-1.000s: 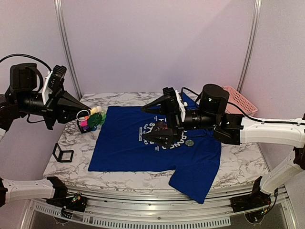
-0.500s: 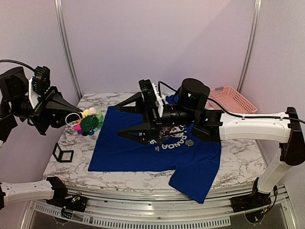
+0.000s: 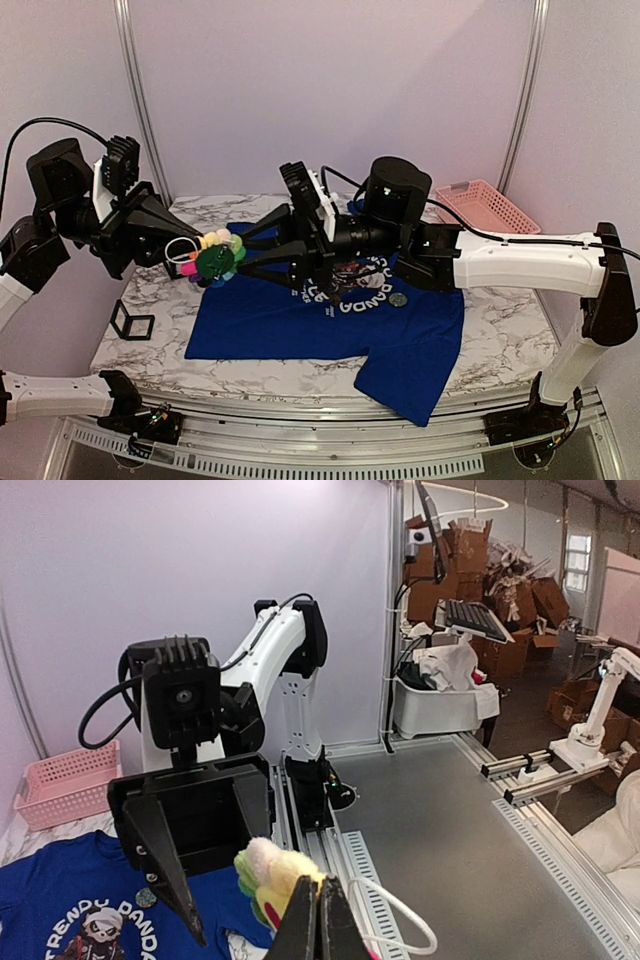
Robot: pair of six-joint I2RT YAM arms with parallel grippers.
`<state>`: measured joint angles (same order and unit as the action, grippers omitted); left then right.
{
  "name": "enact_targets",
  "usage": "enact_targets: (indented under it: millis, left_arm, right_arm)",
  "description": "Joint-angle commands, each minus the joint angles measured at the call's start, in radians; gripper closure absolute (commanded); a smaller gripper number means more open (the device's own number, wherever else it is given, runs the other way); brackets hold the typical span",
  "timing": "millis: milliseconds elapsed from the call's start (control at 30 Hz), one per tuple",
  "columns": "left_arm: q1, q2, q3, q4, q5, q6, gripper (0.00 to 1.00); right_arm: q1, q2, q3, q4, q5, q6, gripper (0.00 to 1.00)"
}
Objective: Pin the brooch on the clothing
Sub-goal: Pass from the left arm to the right
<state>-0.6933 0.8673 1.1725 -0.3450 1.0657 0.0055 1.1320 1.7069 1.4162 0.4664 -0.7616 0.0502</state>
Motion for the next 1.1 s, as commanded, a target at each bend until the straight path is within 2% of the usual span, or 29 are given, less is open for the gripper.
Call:
enact_targets:
  millis: [0, 167, 233, 267, 533, 633, 667, 733, 833, 900, 1067]
  left_arm:
    - [-0.021, 0.020, -0.022, 0.074, 0.010, -0.035, 1.00]
    - [-0.023, 0.025, -0.043, 0.096, -0.005, -0.042, 1.00]
    - [-0.023, 0.025, -0.055, 0.116, -0.010, -0.059, 1.00]
    - [-0.023, 0.022, -0.062, 0.127, -0.011, -0.066, 1.00]
    - [-0.022, 0.017, -0.104, 0.183, -0.018, -0.097, 1.00]
    - [-0.022, 0.018, -0.105, 0.145, -0.026, -0.071, 0.99]
    - [-0.022, 0.016, -0.106, 0.124, -0.030, -0.051, 0.91]
    - [-0.022, 0.012, -0.112, 0.100, -0.035, -0.030, 0.60]
    - [-0.022, 0.008, -0.122, 0.097, -0.048, -0.029, 0.31]
    - [-0.020, 0.007, -0.115, 0.084, -0.061, -0.022, 0.22]
    - [-0.018, 0.023, -0.056, -0.091, -0.112, 0.094, 0.11]
  right_arm:
    - [0.004, 0.005, 0.021, -0.048, -0.047, -0.017, 0.65]
    - [0.004, -0.004, 0.020, -0.066, -0.082, -0.037, 0.80]
    - [0.004, -0.011, 0.017, -0.077, -0.088, -0.039, 0.96]
    - [0.004, -0.015, 0.013, -0.078, -0.088, -0.039, 1.00]
    - [0.003, -0.101, -0.056, -0.081, -0.061, -0.109, 1.00]
    - [0.004, -0.121, -0.068, -0.093, -0.054, -0.100, 1.00]
    - [0.004, -0.124, -0.069, -0.102, -0.044, -0.096, 1.00]
    - [0.005, -0.129, -0.069, -0.125, -0.004, -0.083, 1.00]
    - [0.001, -0.132, -0.065, -0.169, 0.044, -0.072, 1.00]
    - [-0.009, -0.135, -0.064, -0.195, 0.060, -0.062, 1.00]
    - [-0.042, -0.139, -0.039, -0.294, 0.110, -0.021, 1.00]
